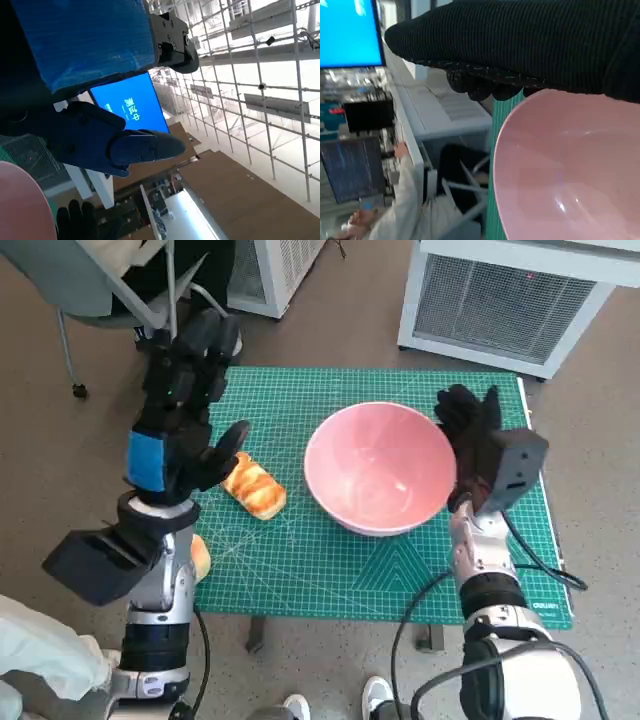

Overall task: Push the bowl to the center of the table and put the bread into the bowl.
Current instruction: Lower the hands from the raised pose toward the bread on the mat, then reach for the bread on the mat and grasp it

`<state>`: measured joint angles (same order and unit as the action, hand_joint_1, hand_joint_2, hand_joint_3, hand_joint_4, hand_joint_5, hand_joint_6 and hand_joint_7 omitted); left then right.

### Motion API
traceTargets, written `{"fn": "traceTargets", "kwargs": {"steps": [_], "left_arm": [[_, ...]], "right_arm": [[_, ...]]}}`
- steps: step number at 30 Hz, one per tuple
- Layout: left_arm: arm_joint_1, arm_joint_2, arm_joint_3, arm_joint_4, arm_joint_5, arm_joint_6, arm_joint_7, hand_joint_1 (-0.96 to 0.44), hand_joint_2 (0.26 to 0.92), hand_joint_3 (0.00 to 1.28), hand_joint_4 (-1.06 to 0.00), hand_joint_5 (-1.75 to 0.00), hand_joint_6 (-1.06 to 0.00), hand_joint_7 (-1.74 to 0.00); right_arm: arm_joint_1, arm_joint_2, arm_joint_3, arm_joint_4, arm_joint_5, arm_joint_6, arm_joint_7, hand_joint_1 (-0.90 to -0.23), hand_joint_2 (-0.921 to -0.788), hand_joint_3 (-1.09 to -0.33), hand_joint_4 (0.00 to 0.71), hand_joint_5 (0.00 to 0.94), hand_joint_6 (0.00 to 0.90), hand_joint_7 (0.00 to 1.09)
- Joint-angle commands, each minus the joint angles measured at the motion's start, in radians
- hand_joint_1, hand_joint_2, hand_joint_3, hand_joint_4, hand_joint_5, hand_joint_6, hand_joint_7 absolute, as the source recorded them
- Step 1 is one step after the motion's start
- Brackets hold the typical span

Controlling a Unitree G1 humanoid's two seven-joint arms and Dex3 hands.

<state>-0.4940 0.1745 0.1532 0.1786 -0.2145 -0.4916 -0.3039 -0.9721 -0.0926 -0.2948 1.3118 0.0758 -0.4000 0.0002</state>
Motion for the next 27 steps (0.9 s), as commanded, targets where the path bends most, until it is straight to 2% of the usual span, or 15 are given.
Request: {"fn": "traceTargets", "kwargs": {"steps": [1, 6, 12, 16, 20, 24, 27], "left_arm": [[0.025, 0.046, 0.011, -0.004, 0.038, -0.01, 0.001, -0.54, 0.921, 0.3, -0.29, 0.0, -0.24, -0.37], [0.032, 0.124, 0.003, 0.017, 0.077, -0.002, -0.042, -0.55, 0.921, 0.32, -0.3, 0.0, -0.26, -0.32], [0.023, 0.249, -0.014, 0.076, 0.134, 0.009, -0.125, -0.54, 0.921, 0.33, -0.3, 0.0, -0.25, -0.29], [-0.008, 0.331, -0.037, 0.148, 0.174, 0.006, -0.182, -0.55, 0.921, 0.34, -0.3, 0.0, -0.24, -0.28], [-0.055, 0.402, -0.072, 0.23, 0.24, -0.008, -0.22, -0.55, 0.921, 0.32, -0.3, 0.0, -0.24, -0.27], [-0.112, 0.453, -0.117, 0.305, 0.297, -0.011, -0.262, -0.53, 0.921, 0.23, -0.31, 0.0, -0.25, -0.26], [-0.161, 0.477, -0.157, 0.362, 0.338, -0.009, -0.293, -0.49, 0.921, 0.15, -0.31, 0.0, -0.25, -0.24]], "right_arm": [[-0.005, 0.003, -0.002, 0.018, -0.002, 0.03, 0.015, -0.459, -0.921, -0.867, 0.223, 0.001, 0.107, 0.33], [-0.016, -0.017, 0.008, 0.012, -0.013, 0.025, 0.019, -0.459, -0.921, -0.87, 0.225, 0.002, 0.111, 0.33], [-0.027, -0.047, 0.017, -0.017, -0.015, -0.038, 0.024, -0.458, -0.921, -0.873, 0.224, 0.001, 0.108, 0.32], [-0.026, -0.064, 0.037, -0.051, -0.027, -0.122, 0.016, -0.48, -0.921, -0.86, 0.223, 0.0, 0.109, 0.33], [-0.017, -0.091, 0.064, -0.1, -0.047, -0.247, 0.025, -0.503, -0.921, -0.843, 0.226, 0.002, 0.111, 0.34], [-0.002, -0.116, 0.077, -0.176, -0.042, -0.372, 0.086, -0.527, -0.921, -0.829, 0.237, 0.007, 0.114, 0.35], [0.023, -0.124, 0.089, -0.272, -0.02, -0.455, 0.149, -0.54, -0.921, -0.823, 0.248, 0.007, 0.104, 0.39]]}}
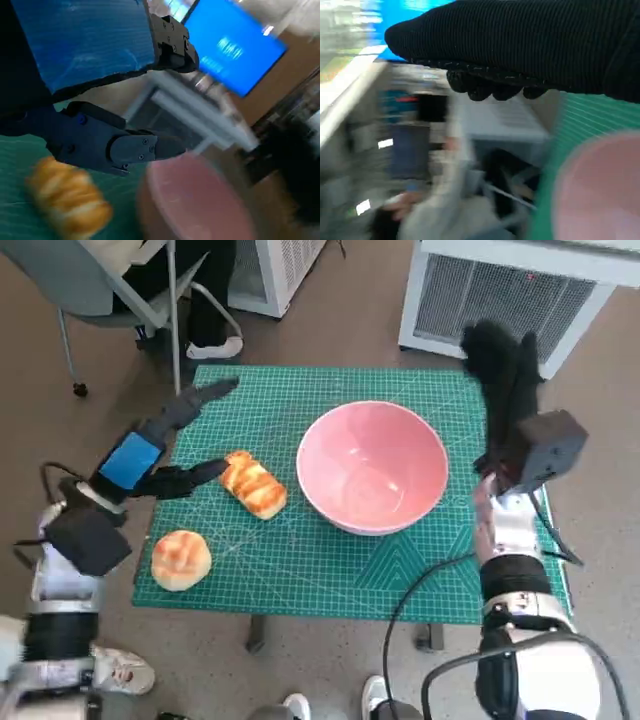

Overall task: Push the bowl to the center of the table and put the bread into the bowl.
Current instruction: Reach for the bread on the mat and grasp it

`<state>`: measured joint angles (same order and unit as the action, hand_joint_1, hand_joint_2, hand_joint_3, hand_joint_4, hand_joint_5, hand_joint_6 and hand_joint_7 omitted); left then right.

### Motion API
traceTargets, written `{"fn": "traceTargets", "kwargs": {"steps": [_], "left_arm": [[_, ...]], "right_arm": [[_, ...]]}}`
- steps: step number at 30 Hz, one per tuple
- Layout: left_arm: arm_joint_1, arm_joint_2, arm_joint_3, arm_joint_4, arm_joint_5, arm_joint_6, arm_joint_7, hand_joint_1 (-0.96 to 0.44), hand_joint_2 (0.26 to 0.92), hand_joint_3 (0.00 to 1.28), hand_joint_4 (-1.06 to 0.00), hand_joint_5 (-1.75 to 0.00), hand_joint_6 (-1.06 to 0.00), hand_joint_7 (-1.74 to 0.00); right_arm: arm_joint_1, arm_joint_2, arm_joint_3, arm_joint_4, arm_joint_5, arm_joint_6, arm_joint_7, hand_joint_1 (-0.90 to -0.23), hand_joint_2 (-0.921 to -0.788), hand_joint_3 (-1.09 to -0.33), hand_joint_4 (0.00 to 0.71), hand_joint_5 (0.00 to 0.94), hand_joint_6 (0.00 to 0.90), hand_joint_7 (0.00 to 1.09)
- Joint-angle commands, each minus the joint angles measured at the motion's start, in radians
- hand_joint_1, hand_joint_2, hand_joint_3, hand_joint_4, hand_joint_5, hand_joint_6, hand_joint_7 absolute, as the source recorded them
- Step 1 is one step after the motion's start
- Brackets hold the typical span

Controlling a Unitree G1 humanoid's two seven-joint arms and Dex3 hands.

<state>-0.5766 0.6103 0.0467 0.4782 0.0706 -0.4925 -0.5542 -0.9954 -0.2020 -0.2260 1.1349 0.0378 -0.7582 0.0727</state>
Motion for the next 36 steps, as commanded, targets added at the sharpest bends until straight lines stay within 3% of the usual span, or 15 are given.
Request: {"fn": "traceTargets", "kwargs": {"steps": [1, 5, 10, 13, 22, 36], "left_arm": [[-0.091, 0.046, -0.061, 0.079, 0.061, -0.008, -0.051, -0.47, 0.921, 0.1, -0.31, 0.0, -0.26, -0.22], [-0.161, 0.056, -0.118, 0.152, 0.101, 0.003, -0.106, -0.42, 0.897, 0.03, -0.31, 0.0, -0.3, -0.2], [-0.245, 0.048, -0.186, 0.246, 0.145, 0.011, -0.171, -0.32, 0.845, 0.0, -0.32, 0.0, -0.36, -0.17], [-0.285, 0.042, -0.222, 0.298, 0.177, 0.004, -0.19, -0.27, 0.823, 0.0, -0.33, -0.01, -0.39, -0.16], [-0.41, 0.003, -0.388, 0.459, 0.374, -0.017, -0.144, -0.16, 0.79, 0.0, -0.36, 0.0, -0.46, -0.12], [-0.535, -0.121, -0.579, 0.659, 0.601, 0.055, -0.06, -0.14, 0.781, 0.0, -0.34, 0.0, -0.47, -0.08]], "right_arm": [[0.054, -0.016, 0.023, -0.122, 0.026, -0.115, 0.094, -0.547, -0.921, -0.82, 0.255, 0.007, 0.091, 0.42], [0.108, -0.013, 0.048, -0.293, 0.098, -0.166, 0.201, -0.553, -0.921, -0.81, 0.267, 0.007, 0.081, 0.47], [0.161, -0.028, 0.075, -0.451, 0.192, -0.156, 0.312, -0.554, -0.921, -0.77, 0.285, 0.013, 0.086, 0.51], [0.187, -0.037, 0.083, -0.521, 0.216, -0.134, 0.341, -0.569, -0.921, -0.739, 0.294, 0.015, 0.088, 0.52], [0.265, -0.048, 0.087, -0.687, 0.178, -0.083, 0.312, -0.604, -0.921, -0.723, 0.302, 0.015, 0.075, 0.54], [0.307, -0.054, 0.081, -0.764, 0.118, -0.062, 0.263, -0.598, -0.921, -0.729, 0.297, 0.009, 0.043, 0.57]]}}
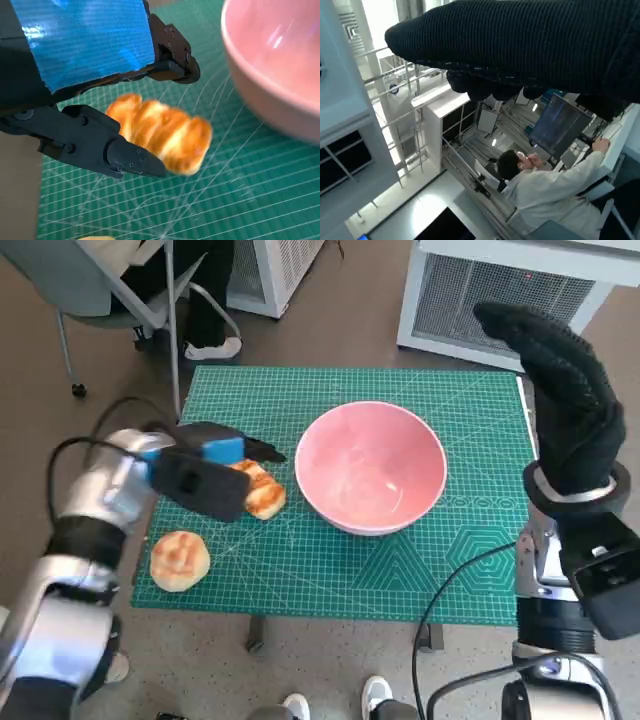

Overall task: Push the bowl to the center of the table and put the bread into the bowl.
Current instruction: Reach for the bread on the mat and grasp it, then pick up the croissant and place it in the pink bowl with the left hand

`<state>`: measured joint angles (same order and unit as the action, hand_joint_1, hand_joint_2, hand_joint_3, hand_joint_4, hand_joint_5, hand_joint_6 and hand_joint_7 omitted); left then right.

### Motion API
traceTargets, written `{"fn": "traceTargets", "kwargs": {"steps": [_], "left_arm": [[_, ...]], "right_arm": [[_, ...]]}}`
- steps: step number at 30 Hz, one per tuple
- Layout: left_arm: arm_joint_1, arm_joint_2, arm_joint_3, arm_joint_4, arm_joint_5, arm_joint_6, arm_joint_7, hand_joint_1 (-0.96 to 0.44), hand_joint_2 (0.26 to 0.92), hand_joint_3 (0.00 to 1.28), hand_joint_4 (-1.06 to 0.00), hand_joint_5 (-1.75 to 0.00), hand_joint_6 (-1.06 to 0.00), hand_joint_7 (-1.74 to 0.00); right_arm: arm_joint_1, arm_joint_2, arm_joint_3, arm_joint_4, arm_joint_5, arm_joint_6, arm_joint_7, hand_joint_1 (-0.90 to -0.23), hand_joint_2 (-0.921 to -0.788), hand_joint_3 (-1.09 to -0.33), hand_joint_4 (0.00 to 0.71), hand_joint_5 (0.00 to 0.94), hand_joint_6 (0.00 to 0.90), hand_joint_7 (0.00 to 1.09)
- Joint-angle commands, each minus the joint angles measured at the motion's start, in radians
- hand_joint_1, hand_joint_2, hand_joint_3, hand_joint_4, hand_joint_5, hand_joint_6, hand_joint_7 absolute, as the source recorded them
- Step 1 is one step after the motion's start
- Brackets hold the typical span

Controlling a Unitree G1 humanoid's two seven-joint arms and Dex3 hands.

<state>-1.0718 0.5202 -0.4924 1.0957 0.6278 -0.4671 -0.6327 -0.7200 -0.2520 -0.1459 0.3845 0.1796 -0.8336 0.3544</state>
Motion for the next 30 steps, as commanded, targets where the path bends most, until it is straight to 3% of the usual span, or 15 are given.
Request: {"fn": "traceTargets", "kwargs": {"steps": [1, 5, 8, 13, 15, 16, 18, 21, 30], "left_arm": [[-0.044, -0.045, -0.054, 0.052, 0.06, 0.052, 0.022, -0.14, 0.782, 0.0, -0.34, 0.0, -0.48, -0.07], [-0.048, -0.078, -0.089, 0.083, 0.093, 0.096, 0.033, -0.13, 0.782, 0.0, -0.35, -0.01, -0.52, -0.09], [-0.045, -0.094, -0.11, 0.104, 0.111, 0.111, 0.042, -0.12, 0.788, 0.0, -0.5, -0.06, -0.58, -0.1], [-0.051, -0.105, -0.135, 0.128, 0.13, 0.12, 0.054, -0.08, 0.824, 0.02, -0.66, -0.12, -0.7, -0.15], [-0.058, -0.102, -0.14, 0.133, 0.133, 0.115, 0.062, -0.18, 0.859, 0.06, -0.72, -0.16, -0.67, -0.56], [-0.06, -0.1, -0.141, 0.135, 0.134, 0.112, 0.067, -0.14, 0.889, 0.09, -0.68, -0.58, -0.64, -0.88], [-0.066, -0.09, -0.14, 0.133, 0.13, 0.099, 0.074, -0.07, 0.905, 0.1, -0.64, -0.91, -0.63, -1.03], [-0.077, -0.065, -0.122, 0.123, 0.112, 0.071, 0.085, -0.02, 0.915, 0.08, -0.64, -1.09, -0.65, -1.13], [-0.163, 0.013, -0.011, 0.071, 0.008, 0.013, 0.037, 0.0, 0.92, 0.06, -0.67, -1.12, -0.67, -1.18]], "right_arm": [[0.035, -0.004, 0.0, -0.017, -0.027, 0.015, -0.023, -0.597, -0.921, -0.73, 0.297, 0.008, 0.041, 0.58], [0.046, -0.003, 0.0, -0.031, -0.037, 0.022, -0.035, -0.596, -0.921, -0.734, 0.296, 0.007, 0.037, 0.58], [0.052, -0.003, 0.002, -0.041, -0.041, 0.028, -0.043, -0.596, -0.921, -0.737, 0.296, 0.006, 0.034, 0.59], [0.062, -0.005, 0.003, -0.048, -0.04, 0.031, -0.048, -0.596, -0.921, -0.738, 0.291, 0.004, 0.028, 0.6], [0.066, -0.006, 0.004, -0.051, -0.038, 0.03, -0.048, -0.596, -0.921, -0.739, 0.289, 0.003, 0.026, 0.6], [0.068, -0.006, 0.004, -0.052, -0.038, 0.03, -0.048, -0.597, -0.921, -0.739, 0.287, 0.001, 0.022, 0.6], [0.071, -0.006, 0.004, -0.054, -0.036, 0.029, -0.048, -0.599, -0.921, -0.739, 0.284, 0.001, 0.018, 0.6], [0.074, -0.007, 0.003, -0.054, -0.035, 0.027, -0.049, -0.599, -0.921, -0.739, 0.281, 0.0, 0.013, 0.61], [0.077, -0.007, 0.002, -0.056, -0.03, 0.029, -0.052, -0.597, -0.921, -0.738, 0.279, 0.0, 0.006, 0.61]]}}
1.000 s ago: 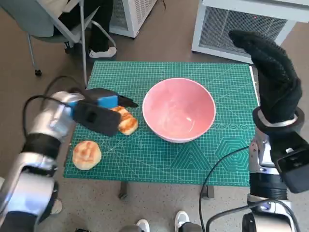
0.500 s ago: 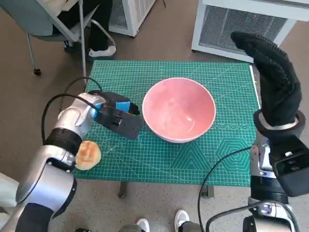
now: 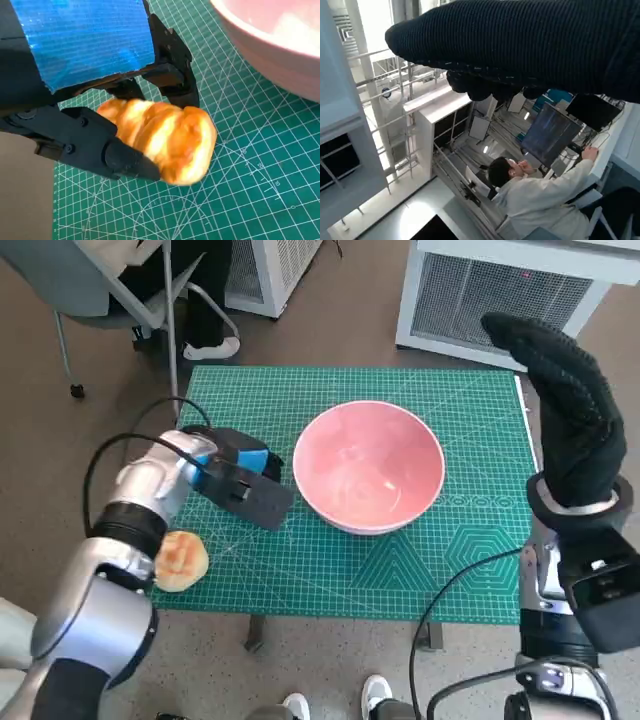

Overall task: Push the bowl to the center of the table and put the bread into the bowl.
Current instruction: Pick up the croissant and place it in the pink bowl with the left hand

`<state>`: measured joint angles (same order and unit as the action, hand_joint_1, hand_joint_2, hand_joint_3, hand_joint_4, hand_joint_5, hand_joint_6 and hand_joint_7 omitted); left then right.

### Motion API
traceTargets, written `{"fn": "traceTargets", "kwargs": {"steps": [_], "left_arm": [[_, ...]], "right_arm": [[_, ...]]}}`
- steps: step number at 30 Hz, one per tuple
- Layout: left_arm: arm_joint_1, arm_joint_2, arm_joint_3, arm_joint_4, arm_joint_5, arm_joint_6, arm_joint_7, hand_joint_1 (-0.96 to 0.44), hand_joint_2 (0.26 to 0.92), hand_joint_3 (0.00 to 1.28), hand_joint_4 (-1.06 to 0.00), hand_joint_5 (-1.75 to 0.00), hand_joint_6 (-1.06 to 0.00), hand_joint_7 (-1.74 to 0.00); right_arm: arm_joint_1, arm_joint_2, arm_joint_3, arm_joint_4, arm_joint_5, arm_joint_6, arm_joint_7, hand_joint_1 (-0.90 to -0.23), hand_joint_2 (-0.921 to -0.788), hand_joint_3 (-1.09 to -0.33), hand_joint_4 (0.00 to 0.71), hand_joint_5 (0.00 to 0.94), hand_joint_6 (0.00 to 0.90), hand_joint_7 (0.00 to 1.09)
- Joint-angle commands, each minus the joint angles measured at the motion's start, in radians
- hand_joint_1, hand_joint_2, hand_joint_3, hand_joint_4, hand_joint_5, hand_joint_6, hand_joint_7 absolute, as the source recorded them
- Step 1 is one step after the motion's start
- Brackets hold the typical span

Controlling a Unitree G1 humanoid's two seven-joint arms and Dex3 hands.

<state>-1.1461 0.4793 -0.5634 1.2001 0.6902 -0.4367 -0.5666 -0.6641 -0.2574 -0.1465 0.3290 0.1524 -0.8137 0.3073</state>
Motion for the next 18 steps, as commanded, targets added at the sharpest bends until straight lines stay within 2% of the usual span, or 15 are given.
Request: {"fn": "traceTargets", "kwargs": {"steps": [1, 10, 18], "left_arm": [[-0.108, 0.067, 0.084, -0.047, -0.078, -0.025, -0.043, 0.0, 0.92, 0.05, -0.67, -1.12, -0.67, -1.18], [-0.199, 0.116, 0.232, -0.165, -0.224, -0.06, -0.089, 0.0, 0.92, 0.04, -0.69, -1.11, -0.68, -1.16], [-0.236, 0.069, 0.284, -0.298, -0.307, -0.072, -0.09, 0.0, 0.92, 0.03, -0.73, -1.06, -0.67, -1.19]], "right_arm": [[0.022, -0.001, 0.003, -0.001, -0.002, 0.009, -0.005, -0.597, -0.921, -0.738, 0.279, 0.0, 0.006, 0.61], [0.025, 0.0, 0.004, -0.008, -0.004, 0.01, -0.01, -0.595, -0.921, -0.745, 0.279, 0.0, 0.003, 0.62], [0.025, -0.002, 0.0, -0.009, -0.001, 0.011, -0.012, -0.595, -0.921, -0.751, 0.277, 0.0, 0.002, 0.62]]}}
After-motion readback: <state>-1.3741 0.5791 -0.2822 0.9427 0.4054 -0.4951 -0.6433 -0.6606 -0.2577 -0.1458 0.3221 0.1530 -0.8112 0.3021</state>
